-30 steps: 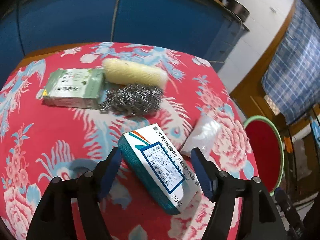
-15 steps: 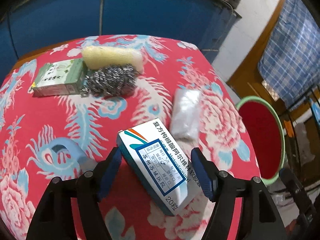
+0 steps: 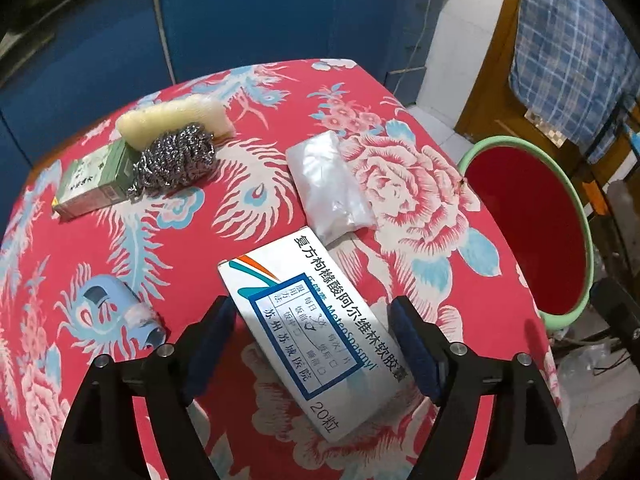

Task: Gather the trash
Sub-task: 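Grasp the white-and-blue medicine box with the left tool and lift it, then grasp the clear plastic bag with the right tool while the left tool holds the box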

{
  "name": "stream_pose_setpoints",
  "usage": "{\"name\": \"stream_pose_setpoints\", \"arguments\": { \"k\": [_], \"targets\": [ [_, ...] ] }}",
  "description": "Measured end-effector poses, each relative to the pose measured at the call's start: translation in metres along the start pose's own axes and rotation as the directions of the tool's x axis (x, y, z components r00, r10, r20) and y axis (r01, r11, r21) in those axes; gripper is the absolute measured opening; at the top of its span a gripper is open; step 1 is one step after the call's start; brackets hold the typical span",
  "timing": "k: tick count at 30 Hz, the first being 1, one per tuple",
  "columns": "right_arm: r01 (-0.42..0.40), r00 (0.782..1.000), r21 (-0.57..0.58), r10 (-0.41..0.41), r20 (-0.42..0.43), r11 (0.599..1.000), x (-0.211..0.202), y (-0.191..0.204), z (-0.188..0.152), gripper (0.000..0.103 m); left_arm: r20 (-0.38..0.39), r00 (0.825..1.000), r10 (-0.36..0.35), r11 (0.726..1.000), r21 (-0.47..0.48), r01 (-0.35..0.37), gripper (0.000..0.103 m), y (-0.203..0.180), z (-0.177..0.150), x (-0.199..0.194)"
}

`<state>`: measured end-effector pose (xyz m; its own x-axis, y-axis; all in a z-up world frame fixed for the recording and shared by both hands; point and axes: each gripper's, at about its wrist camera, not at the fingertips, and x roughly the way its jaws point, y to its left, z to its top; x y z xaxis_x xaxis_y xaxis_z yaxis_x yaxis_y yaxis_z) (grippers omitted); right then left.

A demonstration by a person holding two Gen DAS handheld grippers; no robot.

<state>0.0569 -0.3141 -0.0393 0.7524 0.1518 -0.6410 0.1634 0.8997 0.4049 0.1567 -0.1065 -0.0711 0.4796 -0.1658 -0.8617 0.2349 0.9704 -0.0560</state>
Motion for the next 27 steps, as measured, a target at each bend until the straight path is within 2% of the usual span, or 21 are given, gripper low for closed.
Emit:
{"name": "stream_pose_setpoints", "arguments": {
  "k": [3, 5, 8, 11, 17, 27],
  "targets": [
    [-0.001, 1.0, -0.003, 0.001, 0.003, 1.0, -0.001, 0.0, 0.001, 0.055, 0.022, 1.0, -0.009, 1.0, -0.008, 0.01, 0.077, 0.002, -0.003, -0.003],
    [-0.002, 1.0, -0.004, 0.002, 0.002, 1.0, 0.0, 0.0, 0.001, 0.055, 0.037, 0.999, -0.019, 1.0, -0.01, 0.019, 0.066, 0.004, -0.006, -0.007],
    [-0.003, 1.0, -0.003, 0.003, 0.002, 1.0, 0.0, 0.0, 0.001, 0.055, 0.046, 0.998, -0.034, 0.999, -0.032, 0.035, 0.059, 0.011, -0.007, -0.01],
    [-0.004, 1.0, -0.006, 0.004, 0.0, 1.0, 0.0, 0.002, 0.0, 0.055, 0.052, 0.996, -0.066, 0.996, -0.062, 0.069, 0.059, 0.018, -0.006, -0.011],
    [-0.01, 1.0, -0.026, 0.009, -0.016, 1.0, 0.006, 0.012, 0.0, 0.055, 0.12, 0.988, -0.099, 0.989, -0.1, 0.111, 0.059, 0.034, -0.007, -0.033],
    [-0.059, 0.995, -0.139, 0.047, -0.089, 0.989, 0.034, 0.056, 0.003, 0.055, 0.15, 0.988, -0.031, 0.978, -0.197, 0.061, 0.059, 0.073, -0.01, -0.051]
  ]
}}
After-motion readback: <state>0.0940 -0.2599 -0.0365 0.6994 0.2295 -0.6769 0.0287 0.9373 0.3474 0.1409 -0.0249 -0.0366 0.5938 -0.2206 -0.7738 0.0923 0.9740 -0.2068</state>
